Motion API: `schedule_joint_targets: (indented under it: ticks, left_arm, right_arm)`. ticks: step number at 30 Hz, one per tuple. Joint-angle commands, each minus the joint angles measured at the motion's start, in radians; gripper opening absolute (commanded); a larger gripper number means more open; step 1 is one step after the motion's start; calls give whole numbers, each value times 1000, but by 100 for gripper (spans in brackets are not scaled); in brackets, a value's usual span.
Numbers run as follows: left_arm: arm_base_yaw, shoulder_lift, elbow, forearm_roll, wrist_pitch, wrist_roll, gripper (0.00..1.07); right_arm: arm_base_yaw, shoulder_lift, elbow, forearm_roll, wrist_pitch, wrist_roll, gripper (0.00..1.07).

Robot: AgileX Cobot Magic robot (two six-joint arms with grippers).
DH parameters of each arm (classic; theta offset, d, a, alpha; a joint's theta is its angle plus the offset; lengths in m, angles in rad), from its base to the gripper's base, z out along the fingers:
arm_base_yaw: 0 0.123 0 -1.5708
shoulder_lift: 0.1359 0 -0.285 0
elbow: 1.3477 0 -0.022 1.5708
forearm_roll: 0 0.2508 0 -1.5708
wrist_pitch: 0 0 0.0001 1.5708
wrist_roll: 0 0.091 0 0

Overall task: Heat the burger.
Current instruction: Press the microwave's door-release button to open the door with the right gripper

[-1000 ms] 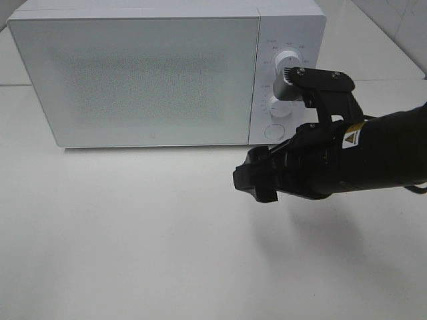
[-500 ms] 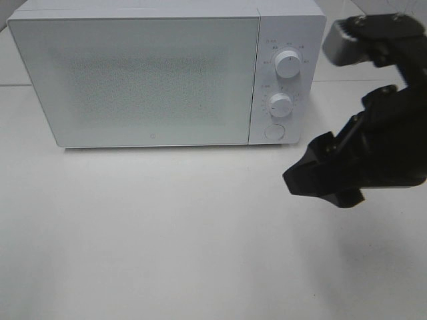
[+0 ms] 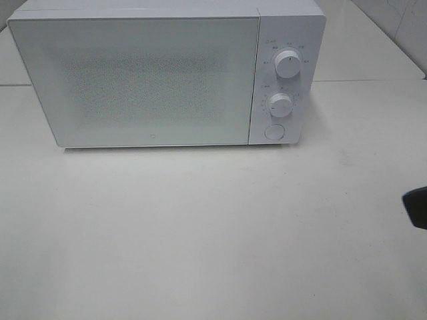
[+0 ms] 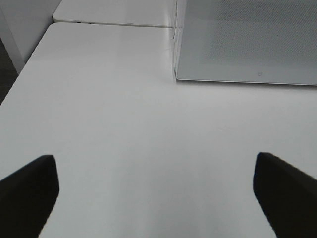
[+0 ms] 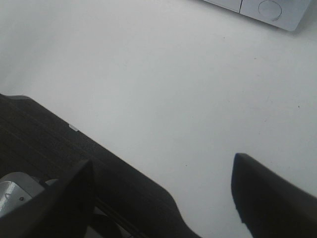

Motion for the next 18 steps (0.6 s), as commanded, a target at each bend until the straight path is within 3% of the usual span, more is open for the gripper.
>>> schedule_joint_targets:
  ticks: [1,18]
  left_arm:
    - [1,-15,3,-1,2,-2,100]
    - [1,-15,3,-1,2,-2,100]
  right_arm:
    - [-8,-87,0,-13,54,7,76]
    - [-339,-436,0,-12,118,-50,76]
